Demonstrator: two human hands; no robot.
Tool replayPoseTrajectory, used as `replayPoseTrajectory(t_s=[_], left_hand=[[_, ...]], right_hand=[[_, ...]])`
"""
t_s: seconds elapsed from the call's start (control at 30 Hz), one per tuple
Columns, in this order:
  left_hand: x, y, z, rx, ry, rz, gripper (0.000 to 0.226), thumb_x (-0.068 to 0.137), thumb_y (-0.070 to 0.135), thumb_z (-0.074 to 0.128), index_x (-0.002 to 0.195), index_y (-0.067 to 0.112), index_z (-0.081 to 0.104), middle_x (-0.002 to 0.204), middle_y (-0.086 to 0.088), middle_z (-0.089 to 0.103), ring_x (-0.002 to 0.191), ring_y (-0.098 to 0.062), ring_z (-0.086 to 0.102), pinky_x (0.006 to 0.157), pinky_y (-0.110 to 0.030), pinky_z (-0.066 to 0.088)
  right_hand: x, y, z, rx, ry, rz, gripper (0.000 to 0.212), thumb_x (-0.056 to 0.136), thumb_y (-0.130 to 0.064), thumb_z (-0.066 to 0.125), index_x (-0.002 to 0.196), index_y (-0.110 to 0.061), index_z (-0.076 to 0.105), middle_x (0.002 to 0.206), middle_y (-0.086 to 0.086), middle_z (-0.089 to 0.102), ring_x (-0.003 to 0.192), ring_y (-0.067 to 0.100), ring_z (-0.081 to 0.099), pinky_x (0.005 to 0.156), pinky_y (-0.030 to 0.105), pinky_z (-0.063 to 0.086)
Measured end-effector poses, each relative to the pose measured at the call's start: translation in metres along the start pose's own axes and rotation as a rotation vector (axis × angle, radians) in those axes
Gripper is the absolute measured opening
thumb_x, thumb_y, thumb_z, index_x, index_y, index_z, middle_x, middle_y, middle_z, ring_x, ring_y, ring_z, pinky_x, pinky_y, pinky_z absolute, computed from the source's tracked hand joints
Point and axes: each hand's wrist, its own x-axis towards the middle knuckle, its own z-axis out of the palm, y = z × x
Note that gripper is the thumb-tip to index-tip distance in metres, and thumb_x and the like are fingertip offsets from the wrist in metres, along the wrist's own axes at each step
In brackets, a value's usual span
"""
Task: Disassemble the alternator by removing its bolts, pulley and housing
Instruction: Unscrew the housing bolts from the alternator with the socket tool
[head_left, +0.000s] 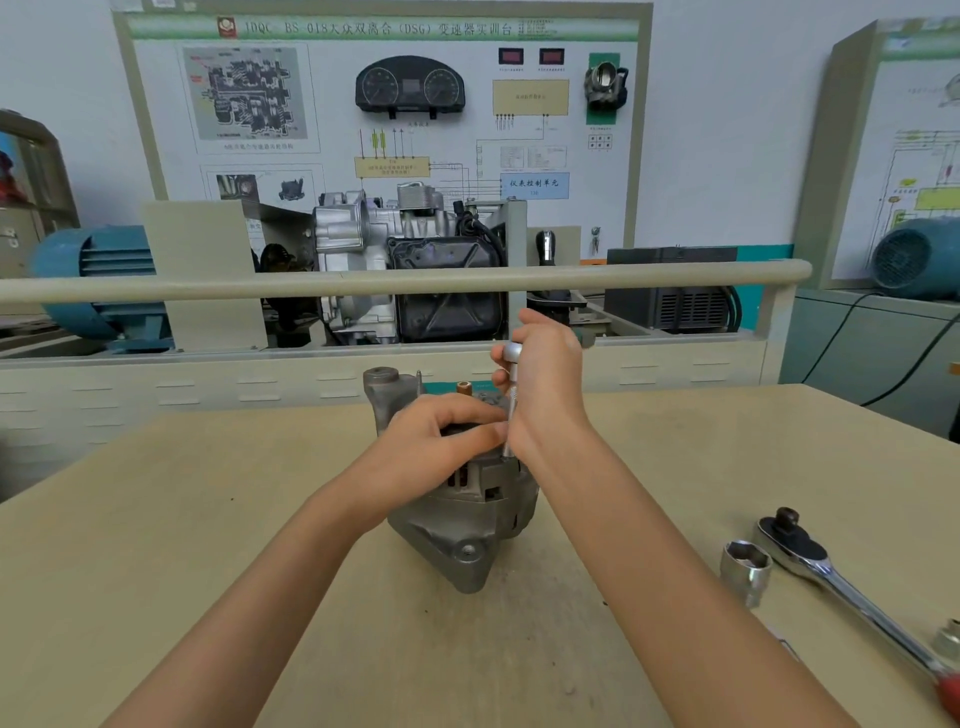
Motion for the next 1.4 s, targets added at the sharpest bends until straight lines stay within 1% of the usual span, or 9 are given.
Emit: replayPoseTrajectory(t_s=[0.1,0.27,0.37,0.53,0.67,0.83,0.97,1.13,1.4], left_hand=[[0.0,0.0,-0.001,0.005,-0.017,0.017,0.021,0.093,0.019,0.057,0.108,0.018,0.073,0.111,0.005,0.069,0.109,-0.01,0.061,0.105,-0.04,0.043],[0.0,-0.001,-0.001,0.008,-0.034,0.023,0.022,0.094,0.019,0.056,0.11,0.018,0.072,0.115,0.003,0.068,0.113,-0.012,0.059,0.107,-0.041,0.04],[0.0,-0.002,-0.002,0.009,-0.038,0.017,0.023,0.095,0.019,0.055,0.111,0.02,0.072,0.116,0.005,0.067,0.113,-0.01,0.058,0.107,-0.04,0.04],[-0.001,0.0,-0.003,0.001,-0.057,0.026,0.022,0.095,0.017,0.055,0.108,0.02,0.073,0.114,0.005,0.068,0.11,-0.008,0.06,0.105,-0.039,0.042],[-0.001,0.001,-0.004,-0.004,-0.08,0.019,0.022,0.095,0.021,0.055,0.108,0.021,0.073,0.115,0.005,0.068,0.109,-0.006,0.06,0.105,-0.035,0.042],[0.0,0.001,-0.003,-0.02,-0.067,-0.014,0.02,0.095,0.03,0.056,0.105,0.028,0.074,0.11,0.012,0.068,0.105,-0.001,0.061,0.103,-0.032,0.044],[0.001,0.0,0.0,-0.029,-0.038,-0.027,0.019,0.091,0.034,0.059,0.104,0.033,0.074,0.107,0.017,0.069,0.104,0.0,0.061,0.103,-0.034,0.044],[0.001,-0.001,-0.004,-0.037,-0.082,0.001,0.018,0.092,0.028,0.059,0.1,0.029,0.076,0.109,0.013,0.068,0.106,0.0,0.06,0.106,-0.033,0.041],[0.002,-0.003,-0.002,-0.016,-0.06,0.009,0.019,0.091,0.032,0.06,0.101,0.027,0.076,0.108,0.01,0.068,0.107,-0.006,0.06,0.106,-0.039,0.041]], right_hand=[[-0.002,0.006,0.002,-0.055,-0.021,-0.06,0.026,0.092,-0.002,0.037,0.094,-0.023,0.05,0.063,0.001,0.049,0.059,0.012,0.04,0.058,0.025,0.035],[-0.003,0.006,0.002,-0.013,0.026,-0.087,0.028,0.091,0.0,0.035,0.084,-0.021,0.051,0.062,0.001,0.048,0.052,0.01,0.037,0.048,0.02,0.033],[-0.005,0.008,0.002,-0.011,0.096,-0.165,0.03,0.091,0.001,0.033,0.081,-0.022,0.05,0.068,0.0,0.048,0.057,0.008,0.041,0.048,0.016,0.036],[-0.009,0.007,0.003,-0.066,0.036,-0.162,0.032,0.092,0.001,0.033,0.085,-0.022,0.054,0.07,-0.001,0.048,0.056,0.006,0.041,0.039,0.009,0.035],[-0.006,0.0,0.0,-0.103,-0.028,-0.04,0.033,0.091,0.0,0.036,0.086,-0.022,0.06,0.071,0.002,0.051,0.058,0.009,0.041,0.059,0.022,0.038],[0.0,-0.012,-0.005,-0.109,-0.114,0.089,0.033,0.094,-0.002,0.04,0.09,-0.023,0.066,0.08,0.002,0.054,0.076,0.012,0.044,0.069,0.026,0.037],[0.004,-0.015,-0.006,-0.025,-0.149,0.156,0.036,0.092,0.005,0.041,0.081,-0.023,0.061,0.066,0.001,0.046,0.066,0.011,0.039,0.083,0.032,0.039],[0.003,-0.014,-0.005,-0.009,-0.195,0.185,0.032,0.091,0.007,0.045,0.079,-0.02,0.057,0.079,0.002,0.049,0.072,0.009,0.043,0.063,0.023,0.033],[0.0,-0.02,-0.007,0.052,-0.182,0.23,0.026,0.094,0.002,0.039,0.082,-0.016,0.053,0.07,0.003,0.048,0.057,0.007,0.045,0.053,0.019,0.031]])
